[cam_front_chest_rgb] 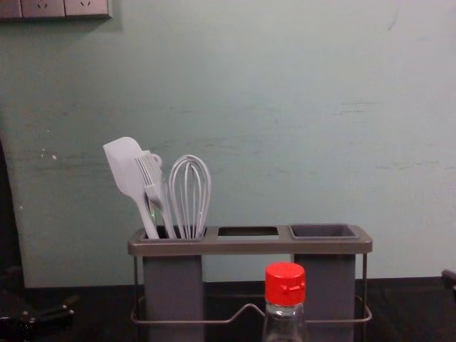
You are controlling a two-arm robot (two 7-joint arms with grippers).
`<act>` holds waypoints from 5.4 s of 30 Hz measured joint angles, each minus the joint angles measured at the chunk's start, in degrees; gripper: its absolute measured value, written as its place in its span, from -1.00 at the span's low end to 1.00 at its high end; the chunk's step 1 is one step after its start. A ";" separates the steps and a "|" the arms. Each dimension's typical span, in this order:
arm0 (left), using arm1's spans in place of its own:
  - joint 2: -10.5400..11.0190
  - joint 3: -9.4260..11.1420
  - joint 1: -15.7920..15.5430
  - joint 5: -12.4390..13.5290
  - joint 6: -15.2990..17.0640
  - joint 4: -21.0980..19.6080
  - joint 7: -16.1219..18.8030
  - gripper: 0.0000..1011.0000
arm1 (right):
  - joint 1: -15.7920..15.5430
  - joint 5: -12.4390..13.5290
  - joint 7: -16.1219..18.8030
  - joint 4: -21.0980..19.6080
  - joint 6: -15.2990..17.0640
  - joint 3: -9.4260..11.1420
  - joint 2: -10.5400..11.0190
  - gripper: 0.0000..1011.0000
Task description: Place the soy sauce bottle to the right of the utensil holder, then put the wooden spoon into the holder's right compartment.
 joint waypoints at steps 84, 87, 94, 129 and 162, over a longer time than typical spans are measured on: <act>0.00 0.00 0.00 0.00 0.00 0.00 0.00 0.99 | 2.93 4.59 28.04 -7.41 9.18 -4.83 -9.72 0.98; 0.00 0.00 0.00 0.00 0.00 0.00 0.00 0.99 | 2.93 4.59 28.03 -7.43 9.18 -4.82 -9.68 0.98; 0.00 0.00 0.00 0.00 0.00 0.00 0.00 0.99 | 2.92 4.60 27.99 -7.53 9.16 -4.79 -9.59 0.98; 0.00 0.00 0.00 0.00 0.00 0.00 0.00 0.99 | 1.17 3.87 27.65 -10.97 7.97 -3.05 -8.21 -0.24; 0.00 0.00 0.00 0.00 0.00 0.00 0.00 0.99 | -10.76 12.23 24.72 -15.00 7.98 15.20 -0.98 -0.24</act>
